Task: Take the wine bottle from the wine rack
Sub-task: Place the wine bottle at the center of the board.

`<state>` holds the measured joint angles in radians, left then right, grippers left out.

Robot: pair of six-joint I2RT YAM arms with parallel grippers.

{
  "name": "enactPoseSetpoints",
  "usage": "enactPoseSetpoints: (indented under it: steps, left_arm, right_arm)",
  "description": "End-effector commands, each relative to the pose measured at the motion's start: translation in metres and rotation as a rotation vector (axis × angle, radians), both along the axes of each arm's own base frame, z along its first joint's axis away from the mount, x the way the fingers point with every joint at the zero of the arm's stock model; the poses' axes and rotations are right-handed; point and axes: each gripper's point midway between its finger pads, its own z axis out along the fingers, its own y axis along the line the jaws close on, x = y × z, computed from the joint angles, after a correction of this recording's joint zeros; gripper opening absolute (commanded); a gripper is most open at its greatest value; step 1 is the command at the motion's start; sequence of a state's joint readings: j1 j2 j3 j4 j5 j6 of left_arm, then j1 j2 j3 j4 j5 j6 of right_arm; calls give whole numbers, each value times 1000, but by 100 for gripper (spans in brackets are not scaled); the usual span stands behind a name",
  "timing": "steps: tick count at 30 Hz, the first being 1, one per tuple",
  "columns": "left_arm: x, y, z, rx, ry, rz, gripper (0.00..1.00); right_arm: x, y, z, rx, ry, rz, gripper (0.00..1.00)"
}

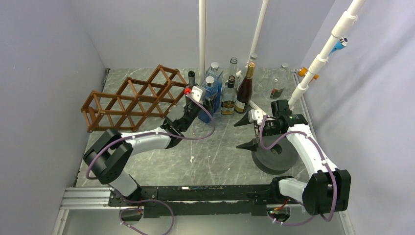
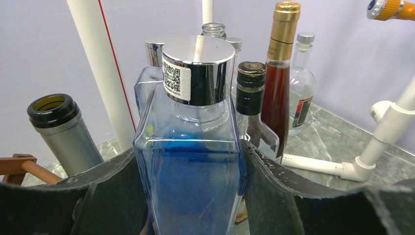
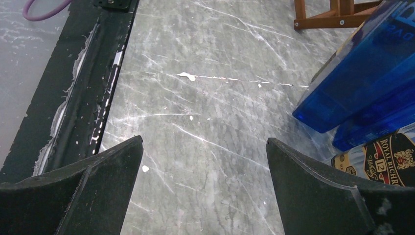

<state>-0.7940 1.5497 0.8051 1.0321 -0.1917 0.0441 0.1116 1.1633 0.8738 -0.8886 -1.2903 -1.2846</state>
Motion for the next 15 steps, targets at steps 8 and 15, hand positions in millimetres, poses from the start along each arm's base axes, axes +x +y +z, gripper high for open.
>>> enactPoseSetpoints:
  steps: [8, 15]
  left_arm:
    - [1, 15, 103, -280, -255, 57, 0]
    - [9, 19, 84, -311, -208, 83, 0]
  right_arm:
    - [3, 1, 4, 22, -60, 14, 100]
    - [3, 1, 4, 21, -60, 13, 100]
